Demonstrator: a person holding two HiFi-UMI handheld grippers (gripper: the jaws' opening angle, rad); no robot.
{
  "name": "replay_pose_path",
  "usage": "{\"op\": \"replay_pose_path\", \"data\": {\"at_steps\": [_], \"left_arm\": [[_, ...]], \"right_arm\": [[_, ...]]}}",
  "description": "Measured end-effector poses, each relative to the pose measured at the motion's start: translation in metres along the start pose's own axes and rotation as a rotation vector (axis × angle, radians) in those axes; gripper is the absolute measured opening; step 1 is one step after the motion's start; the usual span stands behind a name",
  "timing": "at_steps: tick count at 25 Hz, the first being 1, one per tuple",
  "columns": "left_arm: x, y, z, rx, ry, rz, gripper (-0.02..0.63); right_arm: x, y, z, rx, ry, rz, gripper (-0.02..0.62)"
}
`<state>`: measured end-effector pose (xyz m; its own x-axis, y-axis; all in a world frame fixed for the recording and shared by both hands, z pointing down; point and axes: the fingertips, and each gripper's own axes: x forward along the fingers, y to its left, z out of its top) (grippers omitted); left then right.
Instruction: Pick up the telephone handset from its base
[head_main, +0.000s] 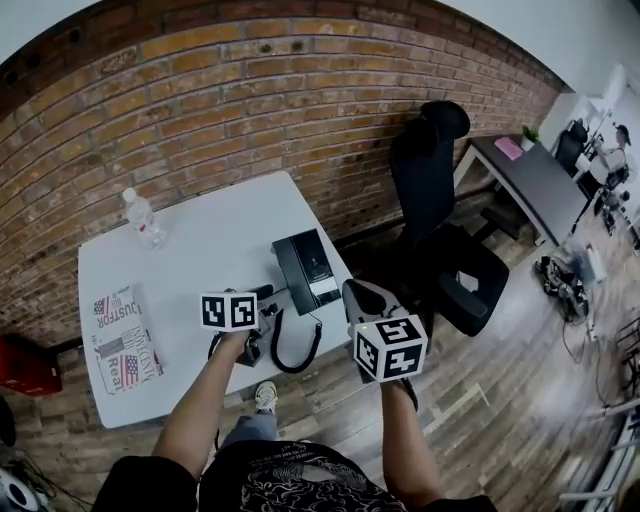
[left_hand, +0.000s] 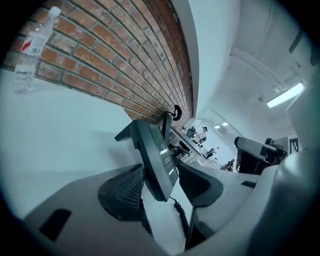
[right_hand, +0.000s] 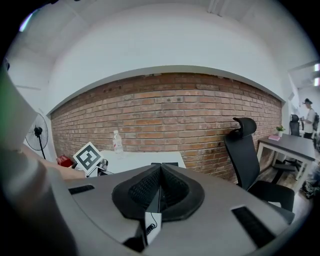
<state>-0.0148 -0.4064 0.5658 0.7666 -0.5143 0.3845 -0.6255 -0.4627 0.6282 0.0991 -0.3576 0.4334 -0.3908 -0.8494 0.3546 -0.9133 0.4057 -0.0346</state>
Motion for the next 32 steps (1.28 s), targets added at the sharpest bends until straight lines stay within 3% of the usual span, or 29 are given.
{"op": "replay_pose_path", "data": {"at_steps": [15,21,32], "left_arm": [[0.039,0.033,0.011,-0.206,0.021,-0.119,0.219],[0.048,0.029,0.017,-0.286,-0.004,-0.204,0.202],[0.059,0.029,0.017,-0.323,0.013,-0.247,0.084]], "right_arm": [[0.054,-0.016,0.008,0.011,0.029,-0.012,0.0],[0.06,-0.025,0.001,0.028,0.049,-0.032,0.0],[0.063,-0.036,-0.005,0.05,0.06,-0.063,0.0]]}}
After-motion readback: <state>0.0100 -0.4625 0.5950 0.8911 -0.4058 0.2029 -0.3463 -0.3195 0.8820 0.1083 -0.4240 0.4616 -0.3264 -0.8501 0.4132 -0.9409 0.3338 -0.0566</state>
